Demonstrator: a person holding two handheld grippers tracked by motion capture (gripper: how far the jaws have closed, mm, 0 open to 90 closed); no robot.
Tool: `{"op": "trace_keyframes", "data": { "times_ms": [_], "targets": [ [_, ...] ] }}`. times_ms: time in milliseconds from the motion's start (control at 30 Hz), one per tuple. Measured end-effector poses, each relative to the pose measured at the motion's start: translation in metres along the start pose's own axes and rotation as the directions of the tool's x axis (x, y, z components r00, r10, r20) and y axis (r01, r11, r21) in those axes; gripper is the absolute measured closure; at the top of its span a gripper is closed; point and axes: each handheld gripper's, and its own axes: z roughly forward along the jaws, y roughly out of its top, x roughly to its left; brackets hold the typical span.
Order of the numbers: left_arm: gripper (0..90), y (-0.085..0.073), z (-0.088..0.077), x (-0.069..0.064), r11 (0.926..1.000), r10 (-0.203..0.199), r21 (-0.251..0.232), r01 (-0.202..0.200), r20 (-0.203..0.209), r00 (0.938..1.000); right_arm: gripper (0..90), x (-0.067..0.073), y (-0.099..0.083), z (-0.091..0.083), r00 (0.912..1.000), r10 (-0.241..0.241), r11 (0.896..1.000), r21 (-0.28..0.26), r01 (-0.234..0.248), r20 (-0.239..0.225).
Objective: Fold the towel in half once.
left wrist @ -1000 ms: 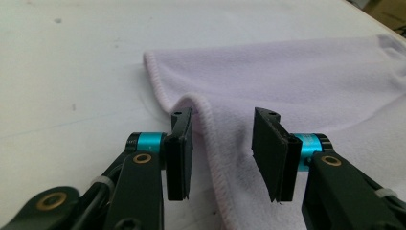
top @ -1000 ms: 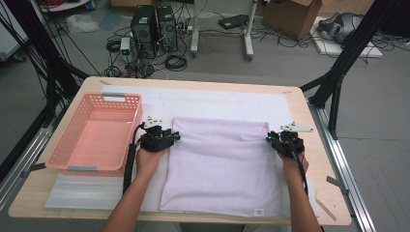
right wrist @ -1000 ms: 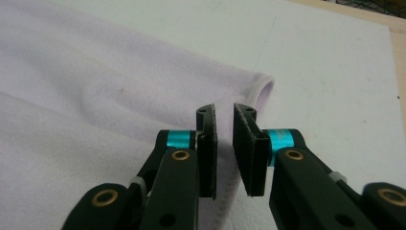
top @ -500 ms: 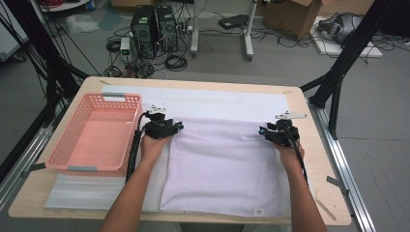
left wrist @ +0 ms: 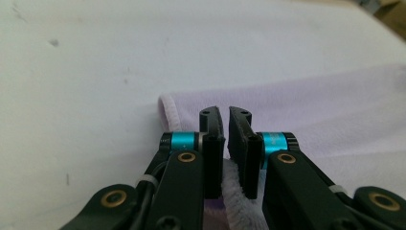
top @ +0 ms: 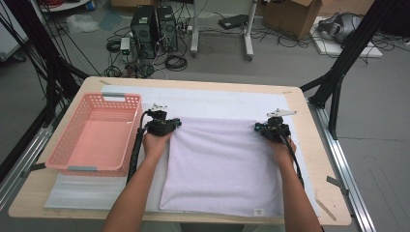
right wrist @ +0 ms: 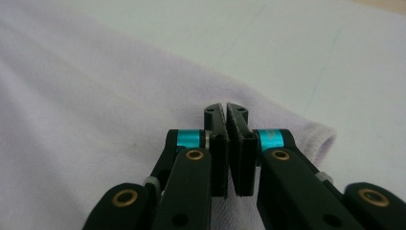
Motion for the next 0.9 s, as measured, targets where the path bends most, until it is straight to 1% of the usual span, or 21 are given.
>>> {"op": "trace_keyframes", "data": {
  "times_ms": [33,100,133,167,200,233,267,300,367,433,500,533,567,600,633,667,700,767,800,867,900],
  "targets": [
    [83.4,0.001,0.000,0.000,0.9999,0.003,-0.014,-0.003,-0.005,1.0000,88.0,-0.001,0.000,0.000,0.9998,0.013,1.000,-0.017,-0.013,0.012],
    [82.8,0.001,0.001,0.000,0.9990,0.001,-0.045,-0.002,-0.021,0.9998,88.2,-0.001,0.000,0.003,0.9991,0.010,0.999,-0.040,-0.008,0.041],
    [82.7,0.000,0.002,0.000,0.9982,0.007,-0.059,-0.009,-0.037,0.9993,88.2,-0.001,0.002,0.004,0.9984,0.008,0.999,-0.050,-0.006,0.056],
    [82.4,-0.001,0.004,0.001,0.9967,0.026,-0.075,-0.030,-0.055,0.9981,88.2,0.000,0.003,0.005,0.9970,0.009,0.998,-0.065,-0.004,0.076],
    [81.0,-0.002,0.006,0.001,0.9961,0.029,-0.081,-0.034,-0.065,0.9975,88.2,0.001,0.005,0.006,0.9950,0.012,0.995,-0.095,-0.003,0.099],
    [77.3,-0.003,0.008,0.001,0.9957,0.038,-0.082,-0.044,-0.079,0.9962,88.1,0.002,0.006,0.007,0.9935,0.009,0.995,-0.096,0.002,0.113],
    [70.4,-0.004,0.009,0.002,0.9956,0.045,-0.077,-0.053,-0.096,0.9943,87.4,0.002,0.007,0.010,0.9918,-0.005,0.997,-0.078,0.016,0.128],
    [65.0,-0.004,0.009,0.004,0.9965,0.035,-0.073,-0.042,-0.096,0.9948,84.6,0.002,0.008,0.013,0.9905,-0.016,0.998,-0.053,0.024,0.137],
    [56.1,-0.003,0.007,0.007,0.9969,0.026,-0.071,-0.034,-0.106,0.9941,69.7,0.001,0.009,0.012,0.9882,0.002,0.998,-0.063,0.008,0.153],
    [52.9,-0.002,0.005,0.011,0.9972,0.022,-0.068,-0.030,-0.117,0.9929,67.1,-0.006,0.010,0.003,0.9814,0.064,0.992,-0.116,-0.044,0.181],
    [52.5,-0.003,0.006,0.014,0.9985,-0.008,-0.055,0.003,-0.095,0.9955,67.1,-0.015,0.010,-0.006,0.9760,0.110,0.986,-0.147,-0.082,0.188],
    [52.4,-0.004,0.007,0.015,0.9993,-0.011,-0.037,0.008,-0.089,0.9960,67.1,-0.019,0.010,-0.009,0.9740,0.122,0.984,-0.148,-0.095,0.191],
    [52.3,-0.004,0.007,0.014,0.9993,-0.006,-0.036,0.003,-0.087,0.9962,65.9,-0.023,0.009,-0.009,0.9741,0.127,0.986,-0.127,-0.104,0.187],
    [52.4,-0.004,0.008,0.014,0.9996,-0.005,-0.027,0.003,-0.076,0.9971,62.1,-0.026,0.007,-0.007,0.9745,0.133,0.989,-0.085,-0.119,0.181],
    [51.9,-0.003,0.010,0.013,0.9999,-0.006,0.015,0.007,-0.059,0.9982,59.2,-0.030,0.004,-0.003,0.9768,0.140,0.990,-0.033,-0.136,0.162],
    [50.1,-0.003,0.012,0.011,0.9989,-0.007,0.047,0.009,-0.045,0.9989,56.9,-0.031,0.001,0.000,0.9782,0.148,0.989,0.000,-0.149,0.146],
    [50.1,-0.004,0.013,0.009,0.9985,0.001,0.055,0.001,-0.043,0.9991,54.2,-0.032,-0.002,0.002,0.9776,0.165,0.985,0.026,-0.170,0.130],
    [50.1,-0.004,0.012,0.006,0.9981,0.020,0.059,-0.018,-0.032,0.9993,54.0,-0.031,-0.006,0.002,0.9783,0.180,0.983,0.019,-0.183,0.102],
    [49.9,-0.004,0.012,0.005,0.9979,0.020,0.062,-0.018,-0.032,0.9993,54.0,-0.029,-0.007,0.000,0.9814,0.168,0.985,0.020,-0.171,0.092],
    [47.7,-0.003,0.007,0.006,0.9970,-0.018,0.075,0.019,-0.013,0.9998,53.1,-0.027,-0.008,-0.006,0.9854,0.146,0.989,0.026,-0.149,0.088],
    [46.4,-0.003,0.004,0.005,0.9974,-0.019,0.069,0.019,-0.002,0.9998,51.9,-0.028,-0.008,-0.012,0.9856,0.148,0.988,0.029,-0.151,0.082]
  ]
}}
